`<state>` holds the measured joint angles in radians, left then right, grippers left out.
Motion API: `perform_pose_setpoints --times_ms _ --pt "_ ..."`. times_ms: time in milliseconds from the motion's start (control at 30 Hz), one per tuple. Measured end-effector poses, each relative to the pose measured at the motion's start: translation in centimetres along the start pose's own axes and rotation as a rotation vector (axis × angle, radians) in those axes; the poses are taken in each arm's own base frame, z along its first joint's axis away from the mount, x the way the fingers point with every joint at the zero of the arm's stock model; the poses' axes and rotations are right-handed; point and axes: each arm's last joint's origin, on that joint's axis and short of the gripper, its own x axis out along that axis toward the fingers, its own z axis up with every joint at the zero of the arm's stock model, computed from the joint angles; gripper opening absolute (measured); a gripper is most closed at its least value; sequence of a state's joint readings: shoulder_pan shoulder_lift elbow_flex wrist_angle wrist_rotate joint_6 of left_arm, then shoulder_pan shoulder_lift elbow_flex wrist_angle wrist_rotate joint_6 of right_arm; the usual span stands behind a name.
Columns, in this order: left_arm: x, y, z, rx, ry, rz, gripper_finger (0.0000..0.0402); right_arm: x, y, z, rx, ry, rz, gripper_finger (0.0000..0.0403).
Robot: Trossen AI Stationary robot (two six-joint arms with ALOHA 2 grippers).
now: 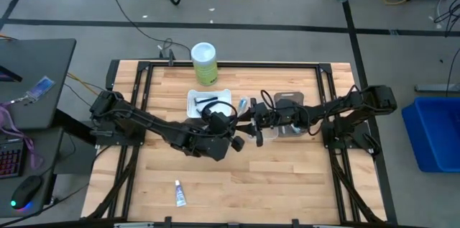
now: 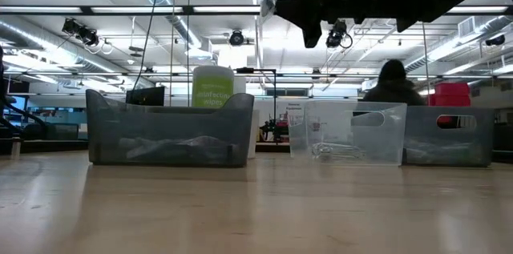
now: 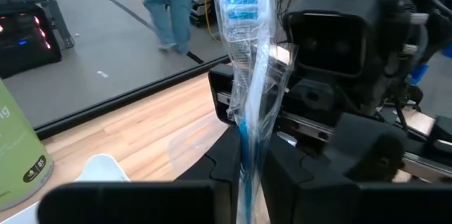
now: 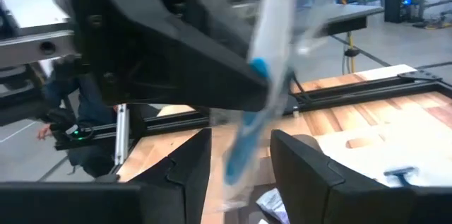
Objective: Pick & Place Travel size toiletries
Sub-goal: Put the blue toothbrush into the right black bin
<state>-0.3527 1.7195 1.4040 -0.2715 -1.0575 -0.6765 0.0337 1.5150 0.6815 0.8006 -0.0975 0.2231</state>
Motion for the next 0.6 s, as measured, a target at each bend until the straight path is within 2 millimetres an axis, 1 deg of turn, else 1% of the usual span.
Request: perform_pose_setpoints --times_ms 133,233,467,533,600 --pt "0.00 -0.01 0.02 -0.003 -0.001 -0.001 0.0048 0.02 0.27 0.05 -0.005 -0.010 0.008 0.0138" --pt "0.00 -0.05 0.06 -0.008 -0.003 -0.003 0.0045 0.03 0.35 0.04 -0.005 -0.015 -0.008 0.0116" --pt "-0.02 -0.06 0.05 0.019 -0.003 -0.004 0.0047 0.03 0.33 0.03 -0.004 -0.017 -0.025 0.0043" --pt "-0.01 -0.07 0.04 0.026 0.002 -0.010 0.0052 0.03 0.33 -0.01 -0.004 -0.014 -0.027 0.0031" --pt "-0.01 -0.09 0.02 0.043 0.008 -0.018 0.0056 0.03 0.32 -0.05 -0.015 -0.009 -0.028 0.0028"
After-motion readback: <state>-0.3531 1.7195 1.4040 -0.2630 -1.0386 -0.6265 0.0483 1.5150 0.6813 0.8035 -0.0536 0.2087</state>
